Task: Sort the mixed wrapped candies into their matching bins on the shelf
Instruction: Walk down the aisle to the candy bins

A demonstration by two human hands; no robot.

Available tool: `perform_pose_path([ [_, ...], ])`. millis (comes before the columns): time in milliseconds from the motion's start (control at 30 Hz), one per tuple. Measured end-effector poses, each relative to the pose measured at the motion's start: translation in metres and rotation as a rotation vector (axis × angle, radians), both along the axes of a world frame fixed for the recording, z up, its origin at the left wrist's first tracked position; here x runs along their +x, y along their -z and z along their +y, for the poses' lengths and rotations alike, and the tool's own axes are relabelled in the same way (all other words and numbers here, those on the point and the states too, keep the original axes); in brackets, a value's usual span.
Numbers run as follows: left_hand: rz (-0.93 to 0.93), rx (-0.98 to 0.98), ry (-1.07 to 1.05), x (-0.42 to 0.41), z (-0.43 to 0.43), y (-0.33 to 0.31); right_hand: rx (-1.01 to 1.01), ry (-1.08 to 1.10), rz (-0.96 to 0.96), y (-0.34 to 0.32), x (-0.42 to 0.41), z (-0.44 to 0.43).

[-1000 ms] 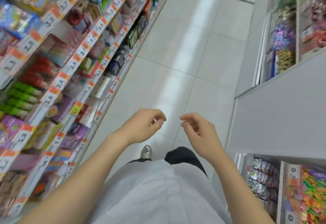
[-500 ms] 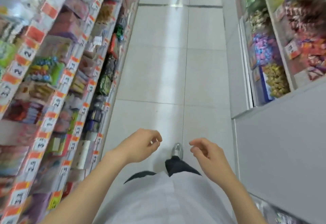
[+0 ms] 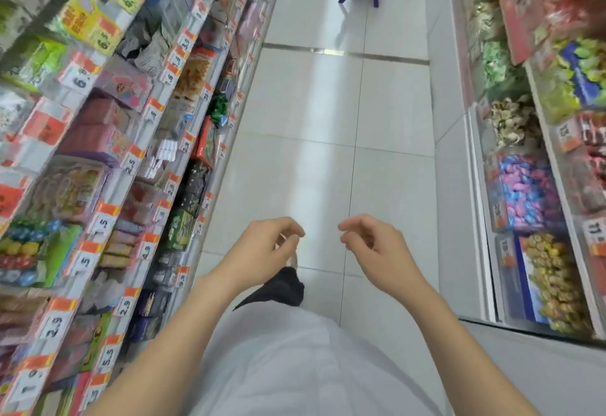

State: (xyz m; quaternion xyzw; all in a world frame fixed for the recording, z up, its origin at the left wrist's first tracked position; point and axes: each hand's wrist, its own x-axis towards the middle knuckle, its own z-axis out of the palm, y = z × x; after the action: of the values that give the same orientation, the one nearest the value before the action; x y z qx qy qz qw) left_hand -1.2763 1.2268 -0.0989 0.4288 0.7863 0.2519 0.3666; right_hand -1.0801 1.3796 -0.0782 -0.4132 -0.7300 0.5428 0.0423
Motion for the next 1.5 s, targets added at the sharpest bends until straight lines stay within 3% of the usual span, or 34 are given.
perform_pose_path([
  [233,0.0,0.001,0.103,-0.128,0.19,-0.016,0.018,0.114,-0.039,-0.017,-0.098,0.138],
  [533,0.027,-0.063,0.27,-0.237,0.431,-0.001,-0.026,0.281,-0.069,0.012,-0.167,0.349],
  [733,0.064,-0.112,0.305,-0.293,0.589,-0.012,-0.031,0.231,-0.05,0.015,-0.239,0.516],
  [1067,0.034,-0.036,0.154,-0.435,0.823,-0.005,0.052,0.063,-0.015,0.009,-0.416,0.796],
  [1300,0.031,-0.052,0.182,-0.559,1.006,-0.002,0.063,0.116,-0.03,0.003,-0.539,0.964],
  [1500,0.033,-0.046,0.343,-0.63,1.182,-0.022,0.003,0.231,-0.096,0.002,-0.579,1.079],
])
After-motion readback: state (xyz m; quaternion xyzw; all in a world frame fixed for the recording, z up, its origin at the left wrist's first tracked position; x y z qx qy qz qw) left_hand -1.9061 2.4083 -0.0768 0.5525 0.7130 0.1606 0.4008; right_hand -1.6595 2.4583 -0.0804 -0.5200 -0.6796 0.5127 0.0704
